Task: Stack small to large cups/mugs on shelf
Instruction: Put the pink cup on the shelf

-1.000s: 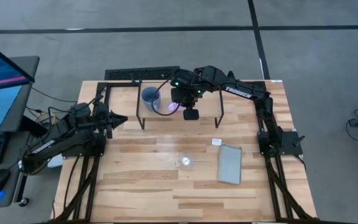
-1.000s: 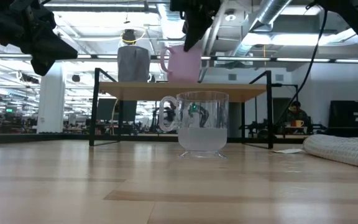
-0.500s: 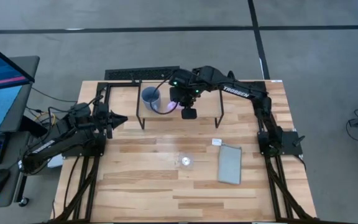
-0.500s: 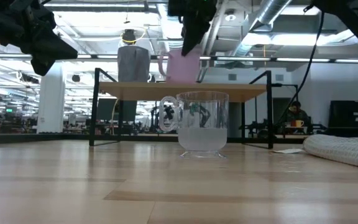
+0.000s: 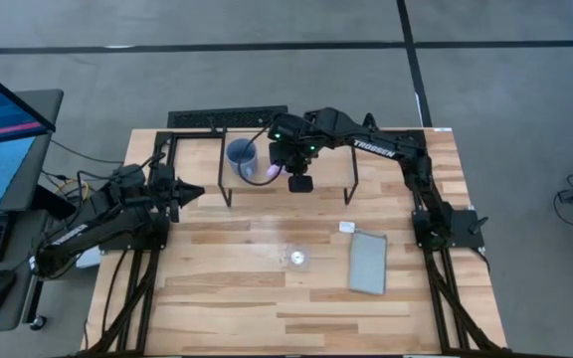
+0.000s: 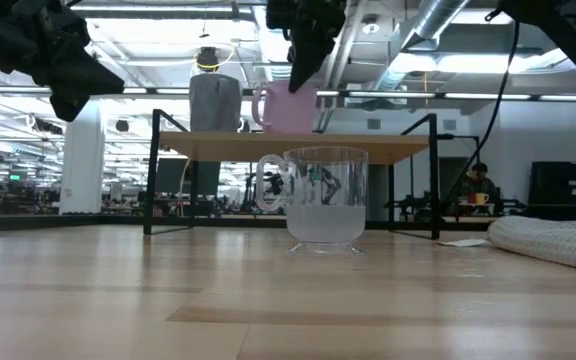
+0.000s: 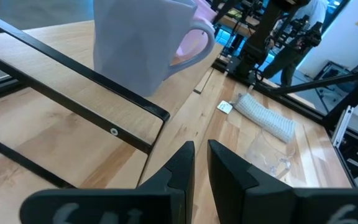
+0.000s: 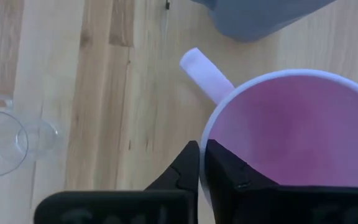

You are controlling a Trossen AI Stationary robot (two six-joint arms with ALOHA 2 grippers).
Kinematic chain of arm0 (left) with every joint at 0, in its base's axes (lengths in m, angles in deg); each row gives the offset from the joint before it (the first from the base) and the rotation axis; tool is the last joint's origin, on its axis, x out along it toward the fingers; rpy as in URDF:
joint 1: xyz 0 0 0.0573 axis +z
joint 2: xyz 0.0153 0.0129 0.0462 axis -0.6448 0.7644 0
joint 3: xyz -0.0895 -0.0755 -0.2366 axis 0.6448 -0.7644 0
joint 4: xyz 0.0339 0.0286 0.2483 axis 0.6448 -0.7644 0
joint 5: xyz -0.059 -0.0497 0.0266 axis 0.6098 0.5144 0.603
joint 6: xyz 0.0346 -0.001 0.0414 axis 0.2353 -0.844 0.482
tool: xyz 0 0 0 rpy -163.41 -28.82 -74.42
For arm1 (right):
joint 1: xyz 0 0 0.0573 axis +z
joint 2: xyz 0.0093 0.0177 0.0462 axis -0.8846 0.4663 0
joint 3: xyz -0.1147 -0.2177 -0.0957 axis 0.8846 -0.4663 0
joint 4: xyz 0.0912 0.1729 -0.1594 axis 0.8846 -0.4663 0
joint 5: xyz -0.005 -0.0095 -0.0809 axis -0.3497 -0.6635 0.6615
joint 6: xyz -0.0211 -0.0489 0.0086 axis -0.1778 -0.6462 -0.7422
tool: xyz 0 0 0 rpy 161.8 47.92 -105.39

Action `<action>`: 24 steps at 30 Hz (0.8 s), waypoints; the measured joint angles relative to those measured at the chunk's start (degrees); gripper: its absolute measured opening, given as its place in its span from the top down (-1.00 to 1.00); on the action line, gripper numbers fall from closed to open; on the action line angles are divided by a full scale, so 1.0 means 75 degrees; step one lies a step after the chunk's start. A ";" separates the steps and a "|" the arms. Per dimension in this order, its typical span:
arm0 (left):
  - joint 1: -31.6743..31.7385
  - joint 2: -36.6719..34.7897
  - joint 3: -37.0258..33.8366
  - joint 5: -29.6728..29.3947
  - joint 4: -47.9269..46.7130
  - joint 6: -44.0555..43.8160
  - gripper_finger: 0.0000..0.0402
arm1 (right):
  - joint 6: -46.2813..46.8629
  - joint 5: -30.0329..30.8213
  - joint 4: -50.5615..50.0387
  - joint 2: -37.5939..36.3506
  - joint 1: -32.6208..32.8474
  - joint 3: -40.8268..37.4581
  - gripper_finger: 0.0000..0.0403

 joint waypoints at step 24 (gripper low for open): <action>0.0002 0.0000 0.0000 0.0018 0.0000 0.0044 0.84 | 0.0011 0.0092 0.0143 -0.0109 -0.0020 0.0092 0.66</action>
